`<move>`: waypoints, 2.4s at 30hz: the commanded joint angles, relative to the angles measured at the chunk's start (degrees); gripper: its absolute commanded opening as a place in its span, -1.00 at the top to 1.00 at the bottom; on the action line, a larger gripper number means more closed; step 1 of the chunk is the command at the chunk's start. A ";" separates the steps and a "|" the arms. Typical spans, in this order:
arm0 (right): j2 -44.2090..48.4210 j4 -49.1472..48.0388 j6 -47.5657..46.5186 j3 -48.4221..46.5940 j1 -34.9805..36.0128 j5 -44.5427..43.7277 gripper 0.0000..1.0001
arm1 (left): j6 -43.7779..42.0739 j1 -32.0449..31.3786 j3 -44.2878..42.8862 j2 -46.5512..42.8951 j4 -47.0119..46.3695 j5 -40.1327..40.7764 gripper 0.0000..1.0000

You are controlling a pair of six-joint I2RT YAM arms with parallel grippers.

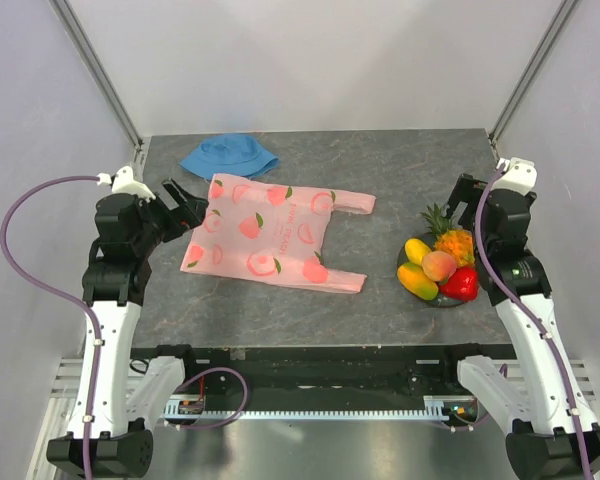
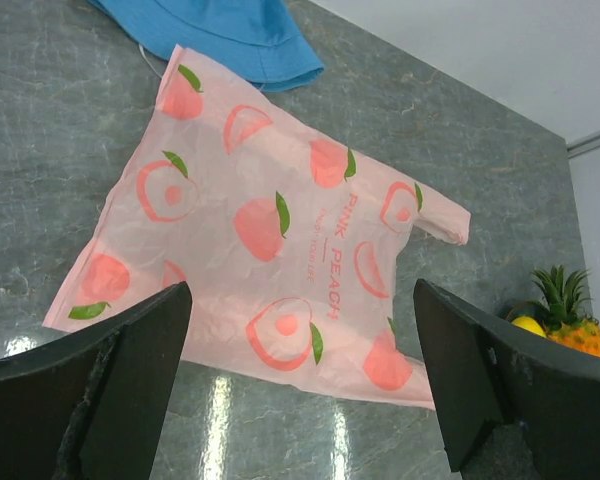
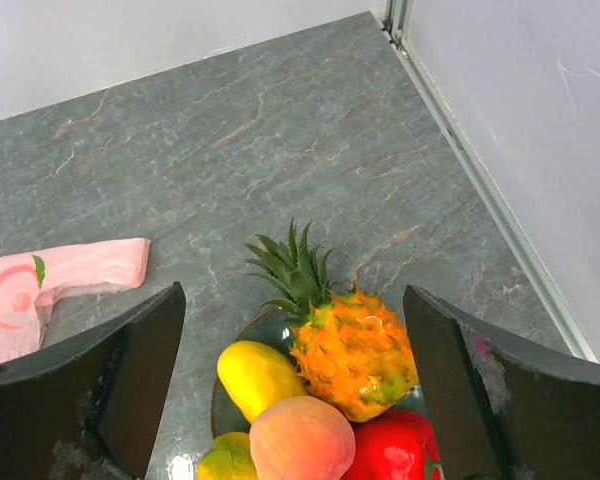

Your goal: Place the fruits into the plastic bag

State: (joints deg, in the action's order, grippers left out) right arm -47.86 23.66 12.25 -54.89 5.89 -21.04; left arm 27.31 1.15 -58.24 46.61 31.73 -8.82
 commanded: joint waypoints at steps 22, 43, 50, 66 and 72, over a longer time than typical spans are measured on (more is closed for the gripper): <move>-4.87 1.13 3.66 -4.52 0.17 12.24 -0.93 | -5.59 -6.92 -7.32 14.26 0.00 8.62 -0.86; -8.66 2.18 7.87 -1.97 0.96 14.01 -0.76 | -18.34 -43.25 -31.14 62.19 -4.83 15.50 -0.36; -7.34 2.61 9.90 -0.48 1.76 13.92 -0.71 | -17.82 -43.33 -34.04 69.66 -3.87 14.88 -0.22; -7.87 2.80 7.43 0.40 1.93 20.69 -0.74 | -14.04 -43.33 -39.85 79.42 2.99 18.31 0.01; -5.76 2.53 6.74 1.81 1.93 20.77 -0.75 | -14.39 -43.33 -39.32 82.15 3.87 19.10 0.11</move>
State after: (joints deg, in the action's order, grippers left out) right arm -55.13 27.70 19.75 -53.30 7.66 -1.23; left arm 11.99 -42.19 -96.88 125.97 33.93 8.60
